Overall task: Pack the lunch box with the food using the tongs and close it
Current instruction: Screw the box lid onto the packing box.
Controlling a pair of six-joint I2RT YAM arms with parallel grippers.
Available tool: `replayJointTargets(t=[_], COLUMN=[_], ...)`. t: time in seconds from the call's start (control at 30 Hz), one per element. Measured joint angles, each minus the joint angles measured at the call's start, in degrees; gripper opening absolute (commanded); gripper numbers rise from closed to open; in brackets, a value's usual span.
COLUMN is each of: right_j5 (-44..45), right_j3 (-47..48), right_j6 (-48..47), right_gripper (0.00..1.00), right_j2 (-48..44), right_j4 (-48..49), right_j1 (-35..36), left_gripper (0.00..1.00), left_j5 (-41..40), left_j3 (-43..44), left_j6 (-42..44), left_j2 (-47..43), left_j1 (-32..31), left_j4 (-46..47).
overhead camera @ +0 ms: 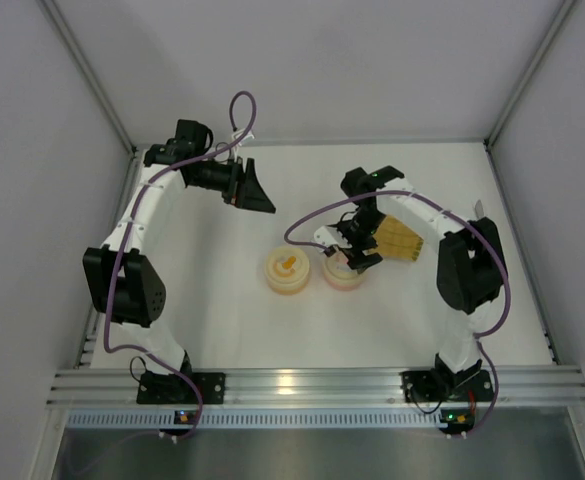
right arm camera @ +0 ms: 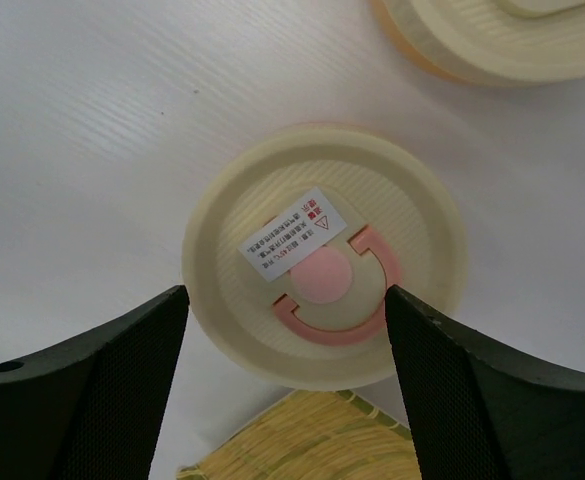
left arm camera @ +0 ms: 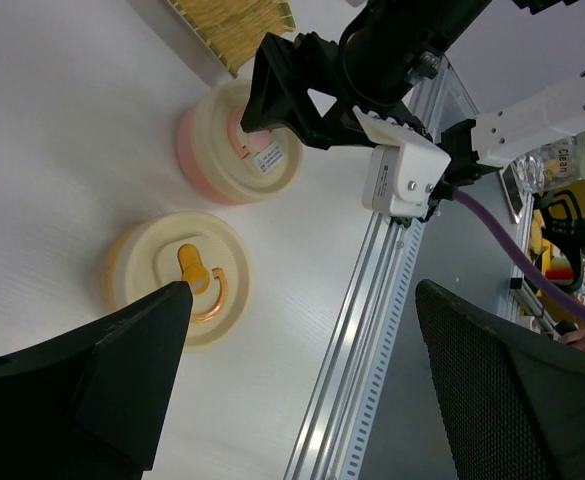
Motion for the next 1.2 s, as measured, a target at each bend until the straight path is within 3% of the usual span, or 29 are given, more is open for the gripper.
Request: replayJointTargets(t=[0.27, 1.2], right_j5=[3.1, 3.6], right_j3=[-3.2, -0.9], right_j6=[-2.6, -2.5], right_gripper=[0.78, 0.78], right_j2=[-0.5, -0.5], right_j4=[2.4, 5.5], right_j1=[1.0, 2.3], left_gripper=[0.98, 0.98], left_j5=[0.7, 1.9], left_j3=[0.0, -0.9], left_j6=[-0.6, -1.2], left_j2=[0.1, 1.2], left_j1=[0.3, 0.7], left_j4=[0.5, 0.8])
